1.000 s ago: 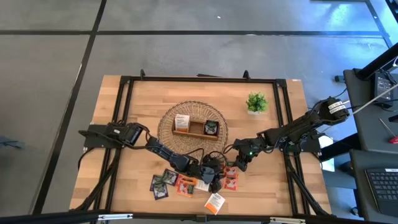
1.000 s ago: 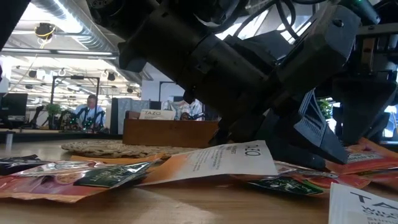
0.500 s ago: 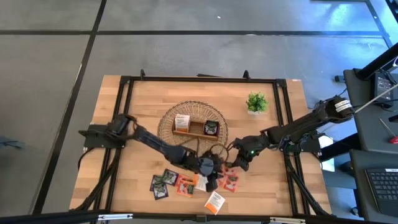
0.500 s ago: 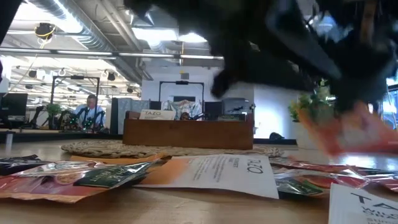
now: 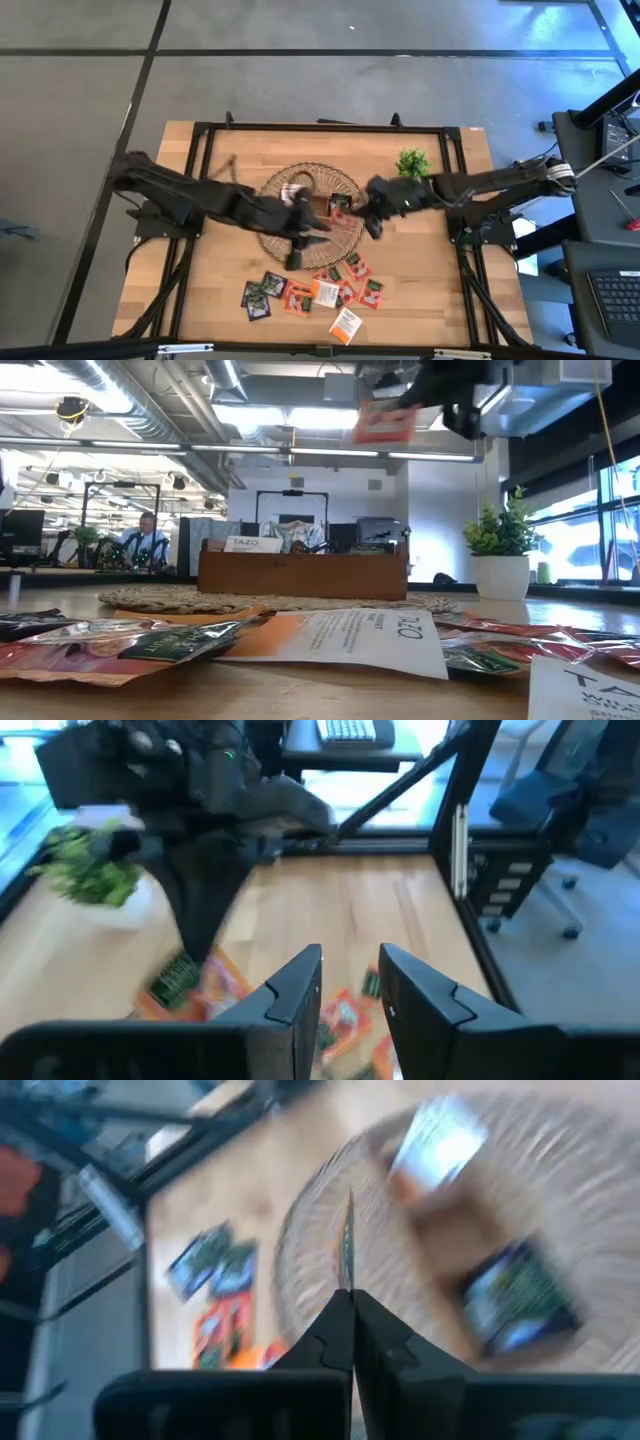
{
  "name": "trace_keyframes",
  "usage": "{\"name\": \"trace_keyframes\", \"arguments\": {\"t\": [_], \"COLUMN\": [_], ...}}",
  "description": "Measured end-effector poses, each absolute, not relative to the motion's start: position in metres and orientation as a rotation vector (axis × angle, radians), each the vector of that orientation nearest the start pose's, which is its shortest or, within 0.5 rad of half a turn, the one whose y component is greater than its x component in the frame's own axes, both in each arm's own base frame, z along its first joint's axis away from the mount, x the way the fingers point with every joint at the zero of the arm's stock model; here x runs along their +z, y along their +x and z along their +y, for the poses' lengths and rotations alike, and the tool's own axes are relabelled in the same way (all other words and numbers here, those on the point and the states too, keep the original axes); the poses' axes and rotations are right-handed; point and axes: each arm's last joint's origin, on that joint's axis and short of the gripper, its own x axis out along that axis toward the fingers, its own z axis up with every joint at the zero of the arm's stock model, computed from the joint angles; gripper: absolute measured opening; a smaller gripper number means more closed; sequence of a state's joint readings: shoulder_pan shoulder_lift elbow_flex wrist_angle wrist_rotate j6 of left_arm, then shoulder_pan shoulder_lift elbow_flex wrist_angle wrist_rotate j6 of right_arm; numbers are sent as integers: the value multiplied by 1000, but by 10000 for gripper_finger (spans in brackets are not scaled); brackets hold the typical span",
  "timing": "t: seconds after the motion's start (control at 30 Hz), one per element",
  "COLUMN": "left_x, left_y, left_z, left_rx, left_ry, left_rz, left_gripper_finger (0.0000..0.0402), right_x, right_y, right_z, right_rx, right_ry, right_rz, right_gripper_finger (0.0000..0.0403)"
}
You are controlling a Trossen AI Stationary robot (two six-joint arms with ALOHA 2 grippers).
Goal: Pick & Place Tea
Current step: Put the orange tea bag into the middle section of the wooden organizer
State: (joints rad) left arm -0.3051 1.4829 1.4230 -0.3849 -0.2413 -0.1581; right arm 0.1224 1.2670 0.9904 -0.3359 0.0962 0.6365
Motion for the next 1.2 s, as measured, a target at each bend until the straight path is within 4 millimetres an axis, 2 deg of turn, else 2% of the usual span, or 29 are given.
{"name": "trace_keyframes", "arguments": {"t": [0.13,0.27,0.47,0.63,0.83,1.2], "left_x": [389,398,396,389,386,385], "left_y": [290,273,266,264,263,264], "left_z": [-84,-79,-77,-75,-73,-73], "left_rx": [-25,-11,2,45,90,98], "left_ry": [-24,-20,-1,28,36,39], "left_rz": [445,444,495,558,580,583], "left_gripper_finger": [98,102,100,98,99,102], "right_x": [293,274,246,234,223,216], "right_y": [292,318,359,386,392,390], "right_z": [0,-25,-50,-63,-67,-69], "right_rx": [-204,-162,-129,-104,-108,-207], "right_ry": [483,447,371,381,379,330], "right_rz": [592,672,750,798,909,921], "right_gripper_finger": [2,2,3,3,3,4]}}
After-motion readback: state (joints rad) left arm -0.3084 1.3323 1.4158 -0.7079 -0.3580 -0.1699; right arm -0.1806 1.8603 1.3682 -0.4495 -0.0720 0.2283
